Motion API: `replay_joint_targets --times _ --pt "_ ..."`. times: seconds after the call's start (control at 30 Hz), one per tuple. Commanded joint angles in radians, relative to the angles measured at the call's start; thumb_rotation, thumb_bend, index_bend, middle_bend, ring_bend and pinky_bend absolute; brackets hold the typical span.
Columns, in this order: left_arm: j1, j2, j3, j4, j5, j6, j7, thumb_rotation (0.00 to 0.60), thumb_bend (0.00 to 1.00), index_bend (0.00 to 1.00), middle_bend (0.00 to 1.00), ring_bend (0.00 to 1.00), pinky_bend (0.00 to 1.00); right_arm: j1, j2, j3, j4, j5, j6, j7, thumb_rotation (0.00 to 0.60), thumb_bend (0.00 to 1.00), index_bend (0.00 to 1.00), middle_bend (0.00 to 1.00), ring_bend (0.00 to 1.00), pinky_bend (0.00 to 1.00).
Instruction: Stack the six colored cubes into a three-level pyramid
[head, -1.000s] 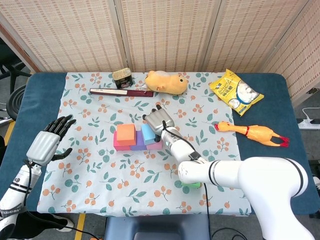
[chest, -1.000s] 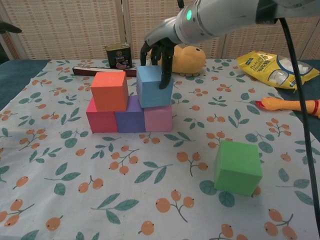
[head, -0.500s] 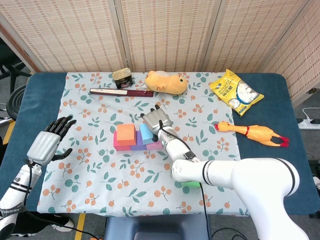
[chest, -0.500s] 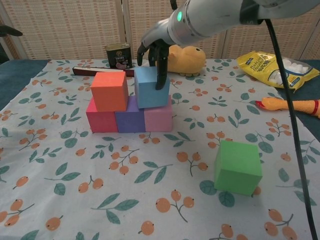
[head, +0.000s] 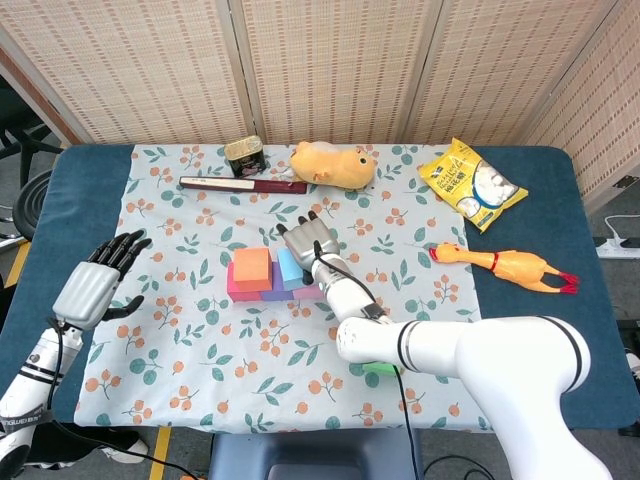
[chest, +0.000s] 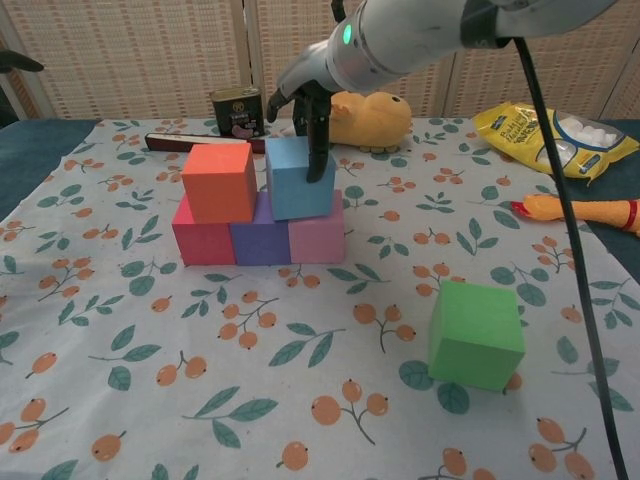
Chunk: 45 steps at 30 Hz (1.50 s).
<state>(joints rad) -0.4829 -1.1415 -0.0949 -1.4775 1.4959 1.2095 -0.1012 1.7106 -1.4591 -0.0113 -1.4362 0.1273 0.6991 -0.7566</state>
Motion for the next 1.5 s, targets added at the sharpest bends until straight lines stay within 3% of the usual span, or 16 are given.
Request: replay_joint_targets --times 0.03,0.43,0.63,0.83,1.03,1.5 --pt "0.0 0.0 0.0 0.0 0.002 0.002 -0.001 0.6 0.31 0.0 0.0 0.0 0.15 -0.001 0.0 0.003 -0.004 0.002 0.003 -0.008 0.6 0.01 0.0 0.28 0.02 0.0" --pt "0.004 0.004 -0.002 -0.004 0.0 0.007 -0.001 0.6 0.3 0.0 0.0 0.0 0.15 -0.035 0.034 0.015 -0.046 -0.074 0.008 -0.006 0.6 0.0 0.0 0.15 0.0 0.0" --pt "0.009 0.008 0.0 -0.007 -0.002 0.009 -0.01 0.6 0.31 0.0 0.0 0.0 0.15 -0.133 0.087 0.023 -0.071 -0.328 -0.041 0.069 0.6 0.0 0.01 0.07 0.0 0.0" --pt "0.014 0.011 0.0 -0.01 -0.006 0.013 -0.008 0.6 0.31 0.0 0.0 0.0 0.15 -0.238 0.083 0.054 -0.039 -0.613 -0.076 0.18 0.6 0.0 0.13 0.07 0.0 0.0" --pt "0.018 0.016 0.0 -0.018 -0.009 0.013 -0.012 0.6 0.31 0.0 0.0 0.0 0.15 -0.297 0.061 0.076 0.012 -0.782 -0.098 0.269 0.6 0.0 0.15 0.07 0.0 0.0" --pt "0.014 0.017 -0.001 -0.019 -0.008 0.002 -0.025 0.6 0.31 0.0 0.0 0.0 0.15 -0.337 0.01 0.096 0.094 -0.898 -0.142 0.372 0.6 0.0 0.19 0.07 0.0 0.0"
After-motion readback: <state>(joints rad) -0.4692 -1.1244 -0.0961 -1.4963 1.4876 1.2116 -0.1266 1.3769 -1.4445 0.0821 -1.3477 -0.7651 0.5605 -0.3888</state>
